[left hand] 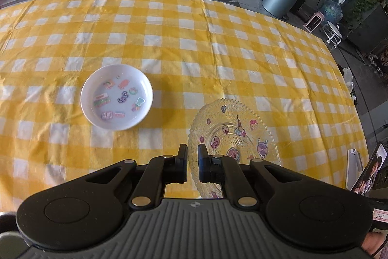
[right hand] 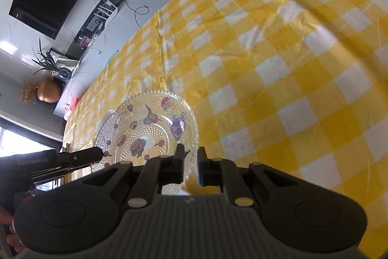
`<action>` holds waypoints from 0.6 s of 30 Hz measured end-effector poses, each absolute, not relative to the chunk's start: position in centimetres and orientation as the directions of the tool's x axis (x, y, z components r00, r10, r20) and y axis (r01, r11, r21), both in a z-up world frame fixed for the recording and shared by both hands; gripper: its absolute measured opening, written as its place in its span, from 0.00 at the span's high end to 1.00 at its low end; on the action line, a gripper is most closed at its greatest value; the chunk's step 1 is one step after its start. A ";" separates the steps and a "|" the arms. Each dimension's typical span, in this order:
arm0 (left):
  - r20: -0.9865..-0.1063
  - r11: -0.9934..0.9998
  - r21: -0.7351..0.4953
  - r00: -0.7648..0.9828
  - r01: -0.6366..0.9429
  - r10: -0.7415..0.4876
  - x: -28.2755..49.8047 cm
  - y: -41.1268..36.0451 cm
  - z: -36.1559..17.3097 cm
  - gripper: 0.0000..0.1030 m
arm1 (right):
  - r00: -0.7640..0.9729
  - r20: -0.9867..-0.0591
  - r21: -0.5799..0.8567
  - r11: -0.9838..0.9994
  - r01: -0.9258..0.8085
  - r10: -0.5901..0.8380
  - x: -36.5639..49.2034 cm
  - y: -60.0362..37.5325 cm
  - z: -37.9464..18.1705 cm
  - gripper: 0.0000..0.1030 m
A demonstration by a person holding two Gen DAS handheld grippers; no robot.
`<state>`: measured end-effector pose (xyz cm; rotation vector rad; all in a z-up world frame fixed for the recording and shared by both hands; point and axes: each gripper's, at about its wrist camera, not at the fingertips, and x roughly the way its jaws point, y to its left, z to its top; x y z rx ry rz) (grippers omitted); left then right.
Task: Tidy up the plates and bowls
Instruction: 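Carry the glass plate with both tools and lower it onto the 'Fruity' plate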
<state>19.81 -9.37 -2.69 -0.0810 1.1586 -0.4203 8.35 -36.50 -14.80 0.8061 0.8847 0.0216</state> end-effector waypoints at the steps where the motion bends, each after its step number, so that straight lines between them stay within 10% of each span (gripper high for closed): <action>1: -0.867 0.921 -0.279 0.340 0.273 -0.364 19.2 -9.3 -2.7 0.92 | 0.652 -0.681 0.635 0.712 0.299 0.333 7.9 -36.5 -14.8 0.92; 18: -0.815 0.927 -0.328 0.440 0.183 -0.376 9.8 -7.7 -4.0 0.92 | 0.662 -0.694 0.596 0.743 0.306 0.285 1.7 -35.8 -14.9 0.93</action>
